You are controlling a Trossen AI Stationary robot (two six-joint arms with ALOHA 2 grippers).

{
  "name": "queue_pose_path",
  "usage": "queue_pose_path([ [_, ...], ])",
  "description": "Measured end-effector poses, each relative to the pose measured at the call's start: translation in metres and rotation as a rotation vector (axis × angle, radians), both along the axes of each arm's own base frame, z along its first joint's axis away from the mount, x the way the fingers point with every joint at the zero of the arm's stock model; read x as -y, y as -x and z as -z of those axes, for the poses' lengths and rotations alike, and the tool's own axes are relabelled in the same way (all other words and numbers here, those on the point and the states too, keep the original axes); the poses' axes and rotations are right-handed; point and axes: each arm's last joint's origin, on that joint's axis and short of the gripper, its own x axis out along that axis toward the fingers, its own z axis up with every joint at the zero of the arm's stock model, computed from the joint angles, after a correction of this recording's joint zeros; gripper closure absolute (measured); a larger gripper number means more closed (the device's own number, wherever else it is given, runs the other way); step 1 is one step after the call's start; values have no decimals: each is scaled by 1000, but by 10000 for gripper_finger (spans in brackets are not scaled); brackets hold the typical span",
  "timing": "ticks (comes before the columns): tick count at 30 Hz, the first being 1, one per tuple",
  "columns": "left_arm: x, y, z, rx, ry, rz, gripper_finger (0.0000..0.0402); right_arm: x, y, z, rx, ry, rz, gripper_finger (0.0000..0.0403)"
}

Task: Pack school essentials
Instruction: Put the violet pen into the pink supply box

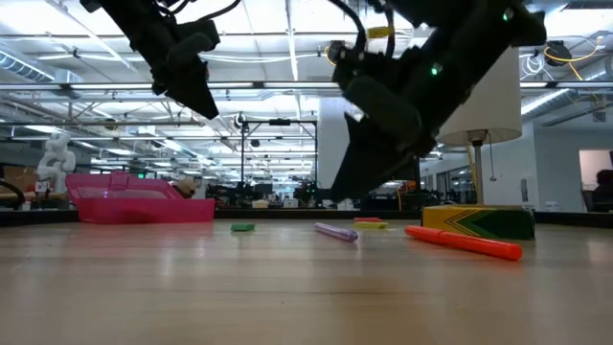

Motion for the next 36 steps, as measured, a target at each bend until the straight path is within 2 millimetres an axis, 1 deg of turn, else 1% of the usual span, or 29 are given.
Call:
queue_pose_path([
  [4, 1, 0, 0, 4, 17, 13, 311, 2, -4, 12, -23, -15, -2, 151],
  [10, 5, -1, 0, 7, 24, 22, 311, 11, -7, 21, -64, -11, -9, 152],
  [12, 6, -1, 0, 8, 24, 26, 311, 13, -8, 24, -77, -13, -17, 159],
  [14, 6, -1, 0, 7, 25, 27, 311, 15, -9, 26, -86, -24, -26, 174],
  [17, 6, -1, 0, 8, 30, 24, 311, 17, -10, 27, -100, -40, -45, 205],
  [25, 7, -1, 1, 11, 63, 43, 311, 18, -9, 27, -135, -39, -108, 315],
  [29, 11, -2, 1, 9, 56, 69, 311, 18, -9, 27, -146, -20, -137, 362],
  [31, 15, -3, 0, 4, 44, 105, 311, 18, -9, 27, -152, -5, -158, 377],
  [33, 20, -4, 0, 4, 34, 147, 311, 18, -9, 27, -158, 13, -183, 383],
  [36, 28, -6, -2, 20, 19, 195, 307, 18, -9, 27, -166, 30, -210, 377],
])
